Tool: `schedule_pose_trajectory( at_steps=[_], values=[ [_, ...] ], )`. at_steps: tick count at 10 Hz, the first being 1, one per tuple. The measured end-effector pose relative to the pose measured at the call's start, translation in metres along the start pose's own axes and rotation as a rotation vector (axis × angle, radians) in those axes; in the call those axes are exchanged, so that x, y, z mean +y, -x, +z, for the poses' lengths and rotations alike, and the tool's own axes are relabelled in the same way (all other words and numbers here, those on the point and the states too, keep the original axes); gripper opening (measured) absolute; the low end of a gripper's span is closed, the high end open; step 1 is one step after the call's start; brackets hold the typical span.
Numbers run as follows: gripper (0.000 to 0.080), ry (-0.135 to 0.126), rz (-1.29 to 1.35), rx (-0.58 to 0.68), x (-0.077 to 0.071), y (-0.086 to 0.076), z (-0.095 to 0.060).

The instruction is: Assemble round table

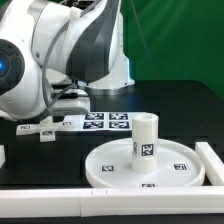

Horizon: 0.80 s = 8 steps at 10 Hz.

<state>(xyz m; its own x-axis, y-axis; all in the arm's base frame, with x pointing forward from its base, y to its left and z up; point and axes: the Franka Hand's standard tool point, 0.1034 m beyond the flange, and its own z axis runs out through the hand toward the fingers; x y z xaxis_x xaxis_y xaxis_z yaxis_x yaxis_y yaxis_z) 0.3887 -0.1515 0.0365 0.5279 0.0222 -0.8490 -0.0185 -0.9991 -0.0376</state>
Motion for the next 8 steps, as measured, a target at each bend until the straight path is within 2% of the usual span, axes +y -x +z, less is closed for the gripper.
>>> schedule_pose_trajectory(
  at_steps=[1, 3, 5, 7, 8],
  values=[
    [0.0649, -0.002, 0.009, -0.008, 0.0, 0.0, 0.004],
    [0.0649, -0.012, 0.034, -0.058, 0.001, 0.002, 0.029],
    [0.0649, -0.017, 0.043, -0.086, 0.002, 0.003, 0.047],
    [0.0649, -0.018, 0.046, -0.093, 0.004, 0.002, 0.051],
    [0.0548, -0.018, 0.046, -0.094, 0.004, 0.002, 0.051]
  ],
)
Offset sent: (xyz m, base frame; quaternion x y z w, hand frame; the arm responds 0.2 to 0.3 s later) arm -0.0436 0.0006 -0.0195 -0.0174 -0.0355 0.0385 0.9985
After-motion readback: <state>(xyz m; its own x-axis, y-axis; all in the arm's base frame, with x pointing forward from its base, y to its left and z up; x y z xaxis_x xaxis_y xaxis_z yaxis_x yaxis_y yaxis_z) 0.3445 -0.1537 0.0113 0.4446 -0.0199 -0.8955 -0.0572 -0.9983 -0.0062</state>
